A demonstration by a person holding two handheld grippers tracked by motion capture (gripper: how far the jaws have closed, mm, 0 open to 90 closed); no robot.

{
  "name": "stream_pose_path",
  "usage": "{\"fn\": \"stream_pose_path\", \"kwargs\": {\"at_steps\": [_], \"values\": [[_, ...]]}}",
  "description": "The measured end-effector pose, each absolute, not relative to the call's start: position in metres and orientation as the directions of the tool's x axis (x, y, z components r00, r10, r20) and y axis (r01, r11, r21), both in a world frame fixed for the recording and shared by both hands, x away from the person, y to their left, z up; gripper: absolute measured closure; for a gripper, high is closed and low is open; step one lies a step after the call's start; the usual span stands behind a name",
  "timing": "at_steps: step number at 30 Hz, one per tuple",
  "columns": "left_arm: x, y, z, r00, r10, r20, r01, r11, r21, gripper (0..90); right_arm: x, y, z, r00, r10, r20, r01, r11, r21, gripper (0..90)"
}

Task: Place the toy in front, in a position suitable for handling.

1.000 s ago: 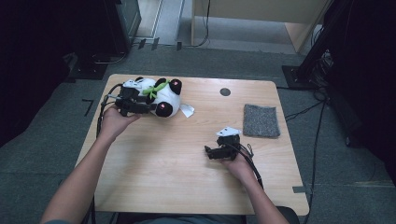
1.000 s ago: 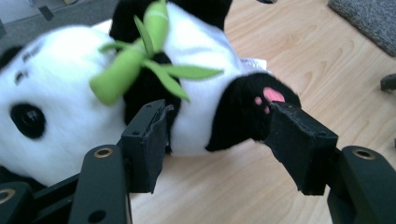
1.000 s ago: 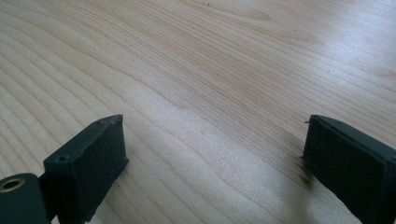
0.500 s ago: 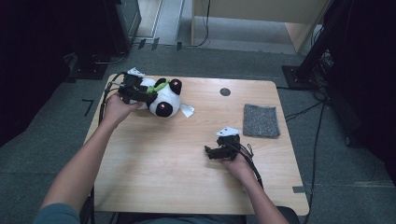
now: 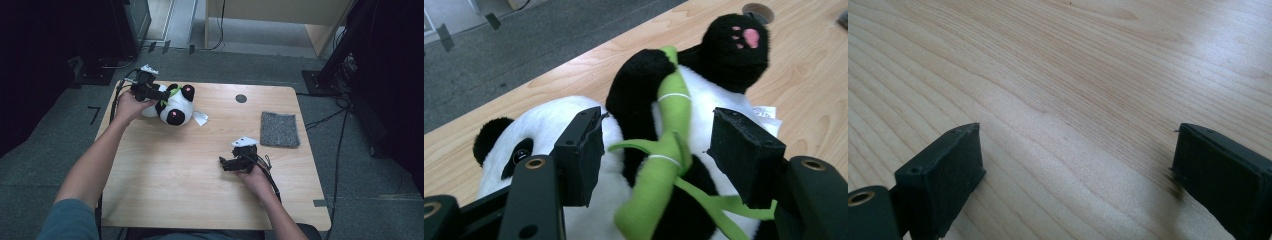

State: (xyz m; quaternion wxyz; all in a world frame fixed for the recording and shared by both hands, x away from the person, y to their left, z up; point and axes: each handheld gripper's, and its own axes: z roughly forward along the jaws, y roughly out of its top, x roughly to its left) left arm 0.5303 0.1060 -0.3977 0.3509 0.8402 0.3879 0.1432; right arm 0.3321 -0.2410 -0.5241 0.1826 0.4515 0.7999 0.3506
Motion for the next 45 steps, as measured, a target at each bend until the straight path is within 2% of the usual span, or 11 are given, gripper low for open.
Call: {"fn": "stream_pose_path", "kwargs": {"at_steps": [8, 12, 15, 20, 23, 28, 29, 31, 32, 40, 45], "values": [[0.540, 0.103, -0.409, 0.659, 0.751, -0.036, 0.558, -0.457, 0.693, 38.6, 0.331, -0.241, -0.524, -0.523, 0.852, 0.025, 0.596, 0.344, 0.726, 5.5], [0.541, 0.098, -0.415, 0.680, 0.733, -0.017, 0.543, -0.488, 0.683, 45.4, 0.331, -0.241, -0.524, -0.523, 0.852, 0.025, 0.596, 0.344, 0.726, 5.5], [0.542, 0.098, -0.419, 0.681, 0.729, -0.072, 0.572, -0.468, 0.674, 53.0, 0.331, -0.241, -0.524, -0.523, 0.852, 0.025, 0.596, 0.344, 0.726, 5.5], [0.542, 0.103, -0.424, 0.667, 0.733, -0.133, 0.594, -0.415, 0.689, 54.7, 0.329, -0.241, -0.524, -0.519, 0.854, 0.025, 0.595, 0.340, 0.728, 7.1], [0.539, 0.104, -0.426, 0.674, 0.725, -0.138, 0.592, -0.419, 0.689, 57.1, 0.329, -0.241, -0.524, -0.519, 0.855, 0.025, 0.595, 0.340, 0.728, 7.1], [0.540, 0.105, -0.426, 0.660, 0.730, -0.176, 0.626, -0.406, 0.666, 69.1, 0.328, -0.242, -0.524, -0.522, 0.853, 0.025, 0.594, 0.342, 0.728, 7.3], [0.539, 0.104, -0.425, 0.657, 0.733, -0.176, 0.630, -0.405, 0.663, 70.8, 0.328, -0.241, -0.524, -0.521, 0.853, 0.025, 0.595, 0.342, 0.727, 8.0], [0.537, 0.101, -0.425, 0.662, 0.736, -0.143, 0.610, -0.418, 0.673, 73.2, 0.327, -0.241, -0.521, -0.528, 0.849, 0.026, 0.590, 0.345, 0.730, 19.1], [0.536, 0.100, -0.424, 0.665, 0.736, -0.126, 0.599, -0.425, 0.679, 73.3, 0.326, -0.240, -0.521, -0.531, 0.847, 0.026, 0.591, 0.349, 0.728, 20.7], [0.535, 0.102, -0.416, 0.628, 0.756, -0.181, 0.640, -0.370, 0.674, 76.6, 0.326, -0.240, -0.520, -0.530, 0.848, 0.026, 0.595, 0.350, 0.723, 20.8], [0.532, 0.103, -0.412, 0.617, 0.766, -0.184, 0.648, -0.361, 0.671, 76.8, 0.326, -0.240, -0.519, -0.537, 0.843, 0.026, 0.598, 0.359, 0.716, 22.7]]}}
